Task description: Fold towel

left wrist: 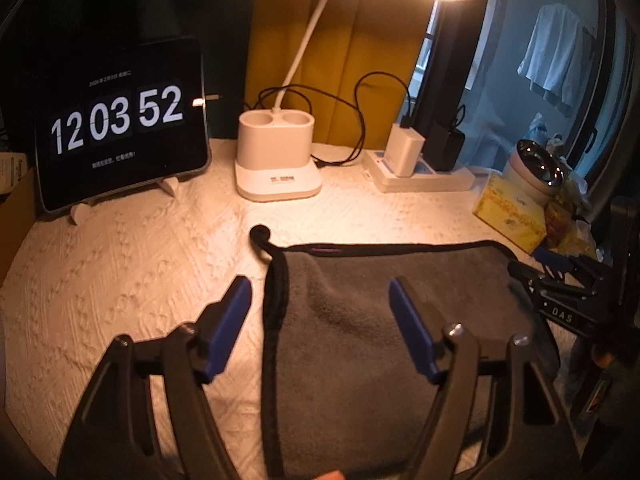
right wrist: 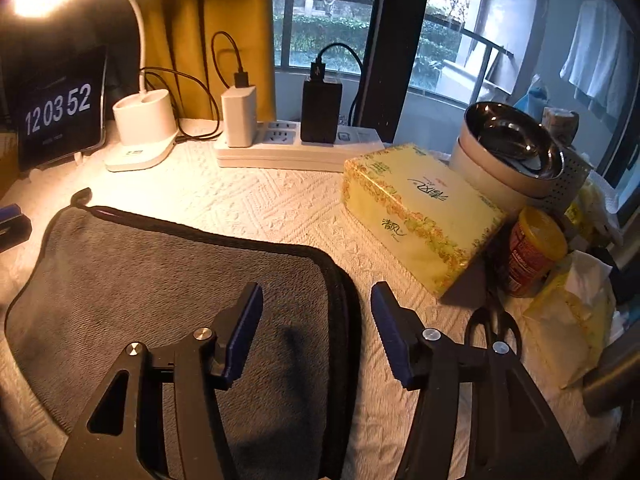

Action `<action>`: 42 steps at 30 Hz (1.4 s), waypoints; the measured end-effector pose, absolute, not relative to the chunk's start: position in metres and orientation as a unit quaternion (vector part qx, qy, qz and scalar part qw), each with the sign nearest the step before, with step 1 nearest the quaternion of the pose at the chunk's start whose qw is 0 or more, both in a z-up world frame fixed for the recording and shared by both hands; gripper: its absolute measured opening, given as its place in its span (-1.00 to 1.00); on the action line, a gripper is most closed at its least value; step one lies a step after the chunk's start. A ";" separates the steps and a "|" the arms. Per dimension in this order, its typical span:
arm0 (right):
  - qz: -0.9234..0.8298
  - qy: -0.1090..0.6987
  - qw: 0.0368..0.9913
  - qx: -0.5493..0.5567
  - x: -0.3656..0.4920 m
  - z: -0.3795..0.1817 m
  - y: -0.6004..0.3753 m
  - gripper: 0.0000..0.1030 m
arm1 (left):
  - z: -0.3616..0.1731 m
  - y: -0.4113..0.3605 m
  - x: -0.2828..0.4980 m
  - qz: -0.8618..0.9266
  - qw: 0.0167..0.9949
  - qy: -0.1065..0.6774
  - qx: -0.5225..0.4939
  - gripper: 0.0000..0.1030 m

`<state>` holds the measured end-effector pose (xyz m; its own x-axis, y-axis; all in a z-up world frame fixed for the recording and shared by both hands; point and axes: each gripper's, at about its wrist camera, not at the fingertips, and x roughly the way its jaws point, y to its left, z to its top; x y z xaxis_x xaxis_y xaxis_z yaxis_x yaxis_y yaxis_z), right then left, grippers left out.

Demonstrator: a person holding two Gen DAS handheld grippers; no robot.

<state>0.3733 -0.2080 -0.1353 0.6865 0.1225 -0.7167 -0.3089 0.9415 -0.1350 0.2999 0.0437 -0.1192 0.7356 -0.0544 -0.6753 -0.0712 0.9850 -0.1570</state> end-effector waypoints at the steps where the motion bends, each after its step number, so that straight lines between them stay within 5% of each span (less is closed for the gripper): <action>1: 0.119 0.375 0.911 -0.123 0.368 -0.133 -0.208 0.15 | -0.117 0.044 0.295 0.005 0.928 0.361 -0.087 0.41; 42: 0.123 0.318 0.937 -0.068 0.197 -0.085 -0.238 0.16 | -0.078 0.009 0.150 -0.018 0.946 0.316 -0.069 0.41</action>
